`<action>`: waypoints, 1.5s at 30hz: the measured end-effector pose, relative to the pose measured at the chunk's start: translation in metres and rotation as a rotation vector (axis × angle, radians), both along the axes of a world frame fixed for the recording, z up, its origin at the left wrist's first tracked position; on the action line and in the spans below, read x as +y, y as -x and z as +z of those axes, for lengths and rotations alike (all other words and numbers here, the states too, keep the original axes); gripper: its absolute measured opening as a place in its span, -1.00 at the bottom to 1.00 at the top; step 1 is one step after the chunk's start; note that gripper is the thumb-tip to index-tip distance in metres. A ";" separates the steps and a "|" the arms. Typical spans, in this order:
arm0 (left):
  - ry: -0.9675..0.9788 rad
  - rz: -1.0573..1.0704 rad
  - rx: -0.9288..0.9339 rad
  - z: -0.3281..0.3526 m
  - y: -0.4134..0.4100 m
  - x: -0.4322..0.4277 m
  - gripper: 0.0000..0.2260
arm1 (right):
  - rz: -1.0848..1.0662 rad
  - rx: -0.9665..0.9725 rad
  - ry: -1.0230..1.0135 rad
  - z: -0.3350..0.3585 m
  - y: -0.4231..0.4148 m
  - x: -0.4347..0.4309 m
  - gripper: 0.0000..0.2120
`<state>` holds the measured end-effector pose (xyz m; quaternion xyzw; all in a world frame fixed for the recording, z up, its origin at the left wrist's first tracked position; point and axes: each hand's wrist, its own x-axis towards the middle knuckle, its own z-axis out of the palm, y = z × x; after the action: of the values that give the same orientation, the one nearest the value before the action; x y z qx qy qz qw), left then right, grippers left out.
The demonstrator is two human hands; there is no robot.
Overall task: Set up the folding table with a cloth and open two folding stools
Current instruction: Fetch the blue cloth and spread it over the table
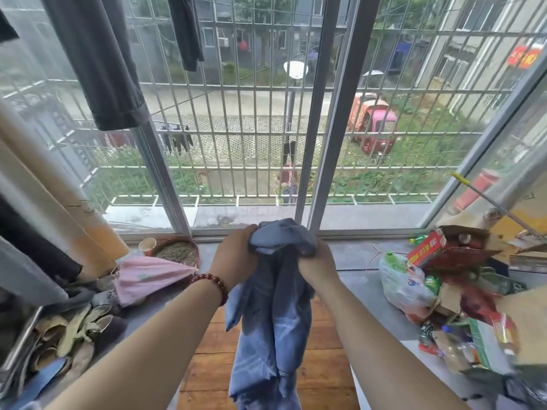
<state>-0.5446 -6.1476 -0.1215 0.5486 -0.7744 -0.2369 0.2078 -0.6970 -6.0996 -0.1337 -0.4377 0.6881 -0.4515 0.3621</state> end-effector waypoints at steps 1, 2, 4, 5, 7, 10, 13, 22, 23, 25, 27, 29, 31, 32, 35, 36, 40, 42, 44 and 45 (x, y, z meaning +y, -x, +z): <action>-0.023 0.001 -0.001 -0.003 0.001 0.002 -0.73 | 0.025 0.014 -0.038 -0.005 0.001 0.000 -0.89; -0.045 0.006 -0.002 -0.006 0.002 0.005 -0.67 | 0.045 0.018 -0.072 -0.010 0.001 0.000 -0.88; -0.071 0.007 -0.004 -0.011 0.002 0.010 -0.62 | 0.085 -0.036 -0.146 -0.017 0.000 0.000 -0.83; -0.078 -0.002 0.007 -0.014 0.002 0.012 -0.62 | 0.104 -0.067 -0.196 -0.021 -0.002 0.001 -0.79; -0.096 -0.012 0.034 -0.019 0.000 0.015 -0.63 | 0.115 -0.062 -0.303 -0.029 -0.006 0.003 -0.78; -0.150 -0.026 0.033 -0.028 -0.005 0.018 -0.68 | 0.115 0.090 -0.393 -0.032 -0.010 0.008 -0.95; -0.203 -0.017 -0.010 -0.038 -0.011 0.018 -0.82 | 0.152 0.181 -0.439 -0.026 -0.014 0.010 -0.80; -0.275 -0.059 -0.093 -0.051 -0.045 0.019 -0.50 | 0.217 0.193 -0.422 -0.012 -0.050 0.024 -0.76; -0.251 -0.066 -0.142 -0.051 -0.051 0.019 -0.53 | 0.207 0.175 -0.414 -0.011 -0.056 0.026 -0.77; -0.181 -0.068 -0.261 -0.049 -0.061 0.018 -0.68 | 0.182 0.089 -0.394 -0.015 -0.066 0.028 -0.86; -0.161 -0.080 -0.374 -0.048 -0.069 0.020 -0.77 | 0.206 0.079 -0.413 -0.018 -0.073 0.032 -0.86; -0.169 -0.097 -0.440 -0.051 -0.076 0.024 -0.79 | 0.235 0.183 -0.442 -0.016 -0.078 0.038 -0.82; -0.184 -0.113 -0.401 -0.056 -0.080 0.029 -0.77 | 0.198 0.308 -0.477 -0.013 -0.081 0.044 -0.79; -0.194 -0.120 -0.360 -0.058 -0.080 0.031 -0.77 | 0.168 0.345 -0.479 -0.014 -0.081 0.047 -0.81; -0.193 -0.173 -0.275 -0.056 -0.078 0.042 -0.79 | 0.062 0.326 -0.483 -0.021 -0.090 0.059 -0.81; -0.196 -0.193 -0.260 -0.056 -0.077 0.046 -0.79 | 0.030 0.304 -0.478 -0.026 -0.092 0.063 -0.77; -0.173 -0.314 -0.293 -0.063 -0.076 0.054 -0.77 | -0.018 0.314 -0.510 -0.050 -0.091 0.085 -0.94; -0.164 -0.381 -0.328 -0.072 -0.077 0.060 -0.77 | -0.039 0.340 -0.565 -0.062 -0.092 0.099 -0.79; -0.179 -0.435 -0.308 -0.085 -0.079 0.068 -0.79 | -0.022 0.409 -0.599 -0.059 -0.097 0.111 -0.75; -0.182 -0.455 -0.285 -0.092 -0.080 0.073 -0.79 | 0.006 0.455 -0.624 -0.056 -0.100 0.117 -0.74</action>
<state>-0.4647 -6.0742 -0.2138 0.4051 -0.8745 -0.2666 -0.0118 -0.5969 -5.9828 -0.1896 -0.3974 0.8539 -0.1107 0.3172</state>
